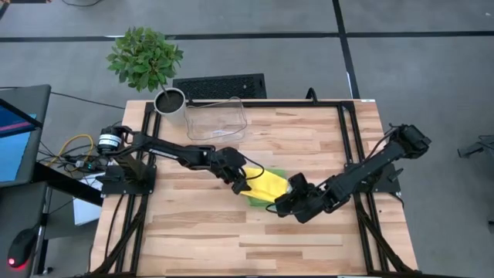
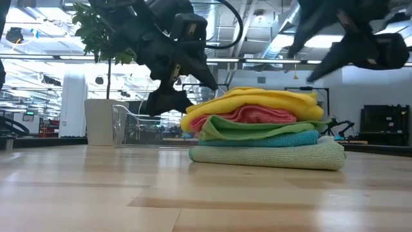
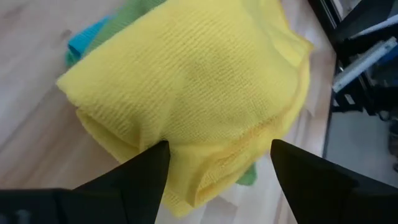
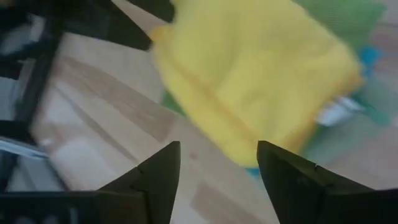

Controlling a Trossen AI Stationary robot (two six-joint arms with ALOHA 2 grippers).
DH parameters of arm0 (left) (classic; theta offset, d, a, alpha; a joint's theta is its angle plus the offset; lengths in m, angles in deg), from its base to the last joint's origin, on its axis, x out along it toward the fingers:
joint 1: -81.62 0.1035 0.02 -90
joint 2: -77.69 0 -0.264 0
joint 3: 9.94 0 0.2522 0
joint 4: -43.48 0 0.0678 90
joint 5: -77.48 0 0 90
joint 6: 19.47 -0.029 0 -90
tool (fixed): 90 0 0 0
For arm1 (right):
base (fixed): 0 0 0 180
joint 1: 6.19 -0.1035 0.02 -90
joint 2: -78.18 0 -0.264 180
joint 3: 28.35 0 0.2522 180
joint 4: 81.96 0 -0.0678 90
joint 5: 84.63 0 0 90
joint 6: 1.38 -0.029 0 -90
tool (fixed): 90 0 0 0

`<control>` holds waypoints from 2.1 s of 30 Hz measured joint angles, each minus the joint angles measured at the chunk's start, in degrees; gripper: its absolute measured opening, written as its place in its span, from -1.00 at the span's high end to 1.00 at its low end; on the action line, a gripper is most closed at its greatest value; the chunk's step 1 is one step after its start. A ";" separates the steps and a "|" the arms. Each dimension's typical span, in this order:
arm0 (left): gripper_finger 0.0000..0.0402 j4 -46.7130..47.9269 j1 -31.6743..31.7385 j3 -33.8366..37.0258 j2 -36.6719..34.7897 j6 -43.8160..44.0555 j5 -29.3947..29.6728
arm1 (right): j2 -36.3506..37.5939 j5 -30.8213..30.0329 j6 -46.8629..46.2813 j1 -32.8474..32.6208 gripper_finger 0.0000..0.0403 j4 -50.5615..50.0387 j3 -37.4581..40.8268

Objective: Fold microfiber towels
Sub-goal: Stack the stacked microfiber cloths on the light green microfiber cloth, then put the stacked microfiber cloths into the transparent bin

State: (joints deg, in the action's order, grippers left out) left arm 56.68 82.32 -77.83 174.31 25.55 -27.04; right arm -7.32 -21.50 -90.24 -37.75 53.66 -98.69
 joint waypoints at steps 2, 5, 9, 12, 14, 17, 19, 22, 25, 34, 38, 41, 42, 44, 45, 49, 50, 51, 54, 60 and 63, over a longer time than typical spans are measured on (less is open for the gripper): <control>-0.37 -0.07 0.22 0.00 0.00 0.00 -1.82 | 0.00 -0.16 0.89 -0.29 -0.16 3.14 -0.02; -0.37 -0.24 0.58 0.04 -0.95 0.04 -3.33 | 0.02 -0.06 3.35 -0.72 -0.12 6.08 -0.02; -0.37 0.24 1.19 0.02 -3.88 1.68 -3.49 | -0.06 0.81 3.66 -0.54 -0.09 5.57 -0.02; -0.37 0.03 1.31 0.02 -7.14 1.81 -3.25 | -0.09 1.30 8.06 0.27 -0.09 3.83 -0.02; -0.37 -0.83 1.23 -0.04 -8.69 1.77 -3.33 | -0.11 1.33 10.21 0.58 -0.08 3.70 -0.02; -0.37 -0.63 1.11 -0.07 -9.46 1.76 -3.65 | -0.11 1.28 13.21 0.59 -0.08 3.68 -0.02; -0.37 -0.17 1.12 -0.04 -9.44 1.76 -3.01 | -0.11 1.26 15.81 0.58 -0.08 3.76 -0.02; -0.37 -1.16 1.10 -0.04 -8.60 1.90 1.56 | -0.11 -0.05 18.37 1.10 -0.08 4.28 -0.02; -0.37 0.07 1.35 0.09 -8.33 0.43 2.90 | -0.13 0.02 18.16 2.19 -0.08 4.54 -0.02; -0.45 15.13 6.03 0.00 -15.29 -4.27 -6.95 | -0.15 11.16 7.37 5.04 -0.30 -2.40 -0.02; -0.54 22.81 5.95 -0.02 -18.27 -5.94 -1.62 | -0.15 12.18 -0.43 3.87 -0.48 -10.16 0.00; -0.59 23.34 6.02 0.36 -17.32 -6.01 -0.16 | -0.15 7.89 -4.79 2.50 -0.57 -11.41 0.00; -0.60 20.31 5.95 1.13 -16.67 -5.70 -0.12 | -0.15 6.38 -6.14 2.16 -0.59 -11.58 0.00; -0.60 13.09 5.70 3.92 -15.32 -3.65 -1.11 | -0.15 4.32 -8.03 1.68 -0.63 -10.90 0.00; -0.60 9.65 5.68 5.39 -14.63 -2.44 -1.67 | -0.16 3.53 -8.61 1.52 -0.65 -10.52 0.00; -0.59 -1.81 6.30 10.98 -12.95 1.27 -3.38 | -1.07 -1.39 -11.95 1.23 -0.67 -10.21 0.00; -0.59 -4.28 6.37 12.40 -12.47 2.29 -3.25 | -1.03 -2.51 -12.19 1.10 -0.67 -10.38 0.00; -0.59 -7.02 6.38 13.66 -11.85 3.42 -3.19 | -0.97 -3.10 -12.56 1.07 -0.66 -10.21 -0.02; -0.58 -14.38 6.11 16.53 -10.64 6.29 -4.07 | -3.12 -3.08 -15.03 1.71 -0.65 -9.82 -0.04; -0.58 -19.64 5.18 17.08 -5.33 7.60 -4.27 | -9.22 -2.92 -19.88 1.81 -0.64 -4.74 0.00; -0.58 -20.80 4.88 17.03 -3.34 8.39 -4.42 | -11.81 -1.90 -22.42 1.81 -0.63 -1.08 -0.07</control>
State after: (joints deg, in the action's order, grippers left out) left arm 35.88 87.20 -60.79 170.97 33.94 -31.46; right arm -19.13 -23.39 -112.66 -35.94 52.58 -98.76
